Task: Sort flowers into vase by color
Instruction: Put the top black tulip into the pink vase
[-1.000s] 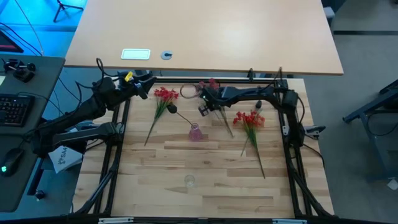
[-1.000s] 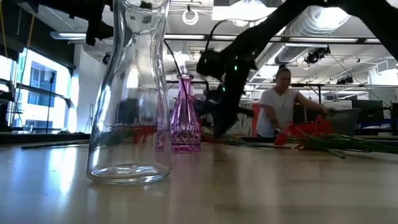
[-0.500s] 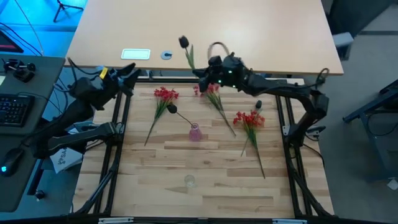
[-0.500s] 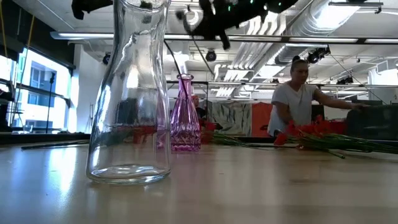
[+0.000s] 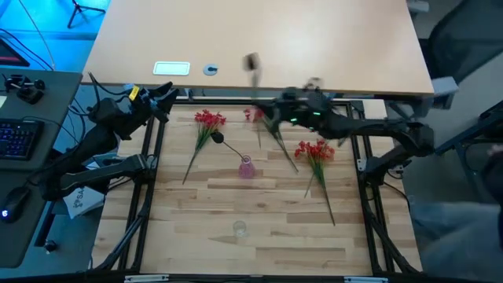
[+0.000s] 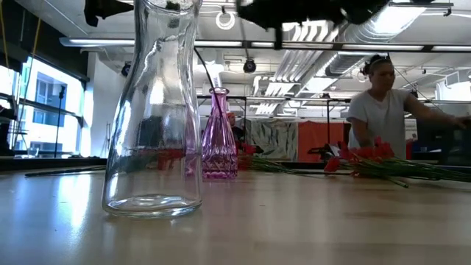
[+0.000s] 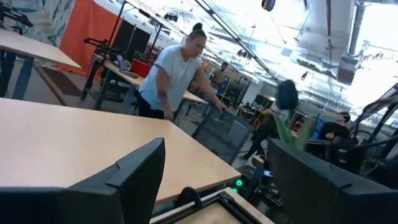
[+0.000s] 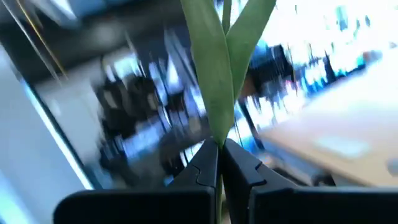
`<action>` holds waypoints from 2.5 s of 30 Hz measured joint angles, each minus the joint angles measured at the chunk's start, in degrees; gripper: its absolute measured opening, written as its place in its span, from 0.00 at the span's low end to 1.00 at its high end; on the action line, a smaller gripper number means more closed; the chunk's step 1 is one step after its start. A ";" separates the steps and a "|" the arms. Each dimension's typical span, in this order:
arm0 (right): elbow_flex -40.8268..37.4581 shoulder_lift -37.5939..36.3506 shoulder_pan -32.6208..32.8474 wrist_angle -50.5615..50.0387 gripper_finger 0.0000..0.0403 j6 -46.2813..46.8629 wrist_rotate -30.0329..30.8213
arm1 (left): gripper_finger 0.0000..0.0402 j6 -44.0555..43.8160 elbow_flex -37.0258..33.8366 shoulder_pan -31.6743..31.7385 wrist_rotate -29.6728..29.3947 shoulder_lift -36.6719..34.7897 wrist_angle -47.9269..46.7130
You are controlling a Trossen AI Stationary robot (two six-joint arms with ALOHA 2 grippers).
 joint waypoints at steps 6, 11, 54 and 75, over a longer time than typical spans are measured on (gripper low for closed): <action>-12.08 -8.11 3.58 17.33 0.00 0.62 -0.16 | 0.67 0.03 0.00 0.00 -1.65 0.02 0.01; -5.39 -4.06 9.04 18.92 0.00 -7.47 -0.17 | 0.67 0.04 0.00 -0.01 -5.16 0.31 0.06; -2.74 15.83 11.62 27.85 0.00 -24.57 2.18 | 0.67 -6.02 -0.07 -0.07 -5.38 0.94 0.01; -6.27 15.79 11.78 22.88 0.00 -20.42 1.83 | 0.67 -6.49 -0.07 -0.07 -4.79 1.59 -1.73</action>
